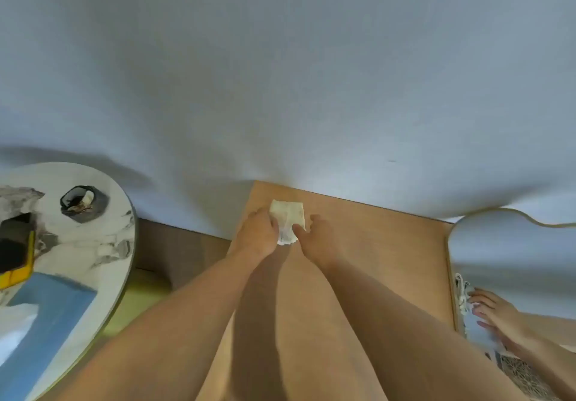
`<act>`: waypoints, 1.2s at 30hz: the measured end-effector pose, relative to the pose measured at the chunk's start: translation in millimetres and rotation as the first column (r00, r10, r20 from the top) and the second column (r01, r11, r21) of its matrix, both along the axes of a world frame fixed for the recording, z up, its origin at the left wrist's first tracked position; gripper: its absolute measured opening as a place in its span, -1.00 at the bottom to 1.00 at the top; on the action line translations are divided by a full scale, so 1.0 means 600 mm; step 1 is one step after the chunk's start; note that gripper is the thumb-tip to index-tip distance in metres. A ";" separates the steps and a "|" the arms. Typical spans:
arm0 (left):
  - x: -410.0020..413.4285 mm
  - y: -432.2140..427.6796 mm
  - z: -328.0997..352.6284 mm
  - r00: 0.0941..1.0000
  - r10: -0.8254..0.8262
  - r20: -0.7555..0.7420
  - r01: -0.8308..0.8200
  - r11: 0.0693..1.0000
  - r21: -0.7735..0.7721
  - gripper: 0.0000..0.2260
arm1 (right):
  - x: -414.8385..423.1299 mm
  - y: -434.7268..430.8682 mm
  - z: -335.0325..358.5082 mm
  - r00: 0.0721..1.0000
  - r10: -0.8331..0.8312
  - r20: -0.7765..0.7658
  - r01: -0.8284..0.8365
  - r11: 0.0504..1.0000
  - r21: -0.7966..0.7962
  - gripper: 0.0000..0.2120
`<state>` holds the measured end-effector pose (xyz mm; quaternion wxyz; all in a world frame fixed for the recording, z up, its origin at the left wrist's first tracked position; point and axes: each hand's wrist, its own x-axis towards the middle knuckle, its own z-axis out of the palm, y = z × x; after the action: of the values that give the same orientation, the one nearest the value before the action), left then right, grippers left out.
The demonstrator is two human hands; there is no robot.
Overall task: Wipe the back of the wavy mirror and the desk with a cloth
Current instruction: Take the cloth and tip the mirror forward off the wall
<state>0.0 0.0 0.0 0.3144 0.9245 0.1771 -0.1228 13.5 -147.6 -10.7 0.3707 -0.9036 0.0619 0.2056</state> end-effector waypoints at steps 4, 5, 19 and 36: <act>0.054 -0.017 -0.039 0.987 0.118 -0.109 -0.118 0.993 0.011 -0.69 | 0.046 0.030 -0.046 0.995 -0.060 -0.081 0.061 0.998 0.014 -0.61; 0.064 -0.021 -0.046 0.981 0.135 -0.138 -0.134 0.991 0.016 -0.66 | 0.051 0.037 -0.055 0.993 -0.080 -0.091 0.082 0.996 0.024 -0.62; 0.030 -0.039 0.035 0.941 0.254 -0.225 -0.339 0.703 -0.625 -0.81 | -0.018 -0.021 0.014 0.896 -0.295 -0.333 0.437 0.721 0.537 -0.65; -0.222 -0.536 0.284 0.878 -0.470 0.086 0.322 0.449 -0.834 -0.71 | -0.430 -0.516 0.308 0.627 -0.729 -0.276 0.417 0.015 0.909 -0.71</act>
<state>-133.1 -321.3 170.3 0.6584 0.6674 -0.0988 -0.3337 -244.2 -456.9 173.8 0.8668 -0.4232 0.2455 -0.0964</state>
